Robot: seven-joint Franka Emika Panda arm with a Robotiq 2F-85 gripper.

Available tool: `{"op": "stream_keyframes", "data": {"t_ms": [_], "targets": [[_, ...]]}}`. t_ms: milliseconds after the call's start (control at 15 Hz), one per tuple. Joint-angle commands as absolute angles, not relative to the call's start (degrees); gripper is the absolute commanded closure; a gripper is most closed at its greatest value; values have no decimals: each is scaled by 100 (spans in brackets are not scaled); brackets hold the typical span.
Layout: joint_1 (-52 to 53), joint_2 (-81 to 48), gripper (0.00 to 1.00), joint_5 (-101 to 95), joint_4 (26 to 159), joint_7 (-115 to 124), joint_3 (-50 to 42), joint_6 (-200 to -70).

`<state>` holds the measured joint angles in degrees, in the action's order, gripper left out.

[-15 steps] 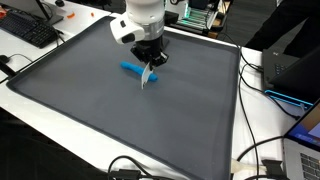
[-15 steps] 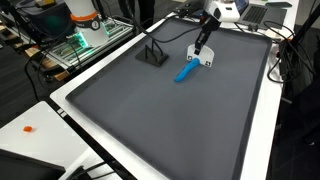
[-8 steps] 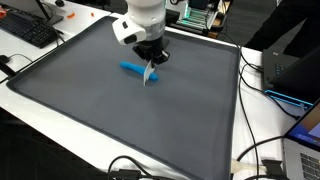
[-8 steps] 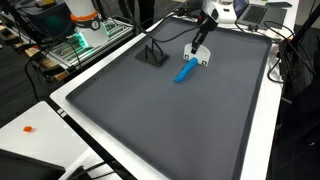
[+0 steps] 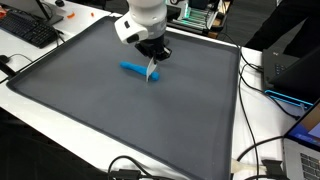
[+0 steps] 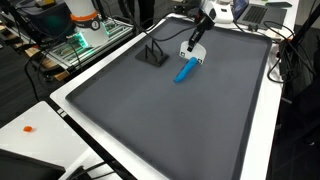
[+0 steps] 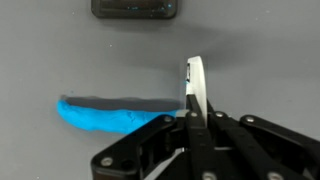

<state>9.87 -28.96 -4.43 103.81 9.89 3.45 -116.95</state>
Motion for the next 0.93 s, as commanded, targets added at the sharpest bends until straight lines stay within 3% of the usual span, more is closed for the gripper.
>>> {"op": "stream_keyframes", "data": {"t_ms": [0,867], "targets": [[882,-2710,99,-214,10572,756,443,-11448],[832,-2203,99,-317,10504,604,361,-11223]]}}
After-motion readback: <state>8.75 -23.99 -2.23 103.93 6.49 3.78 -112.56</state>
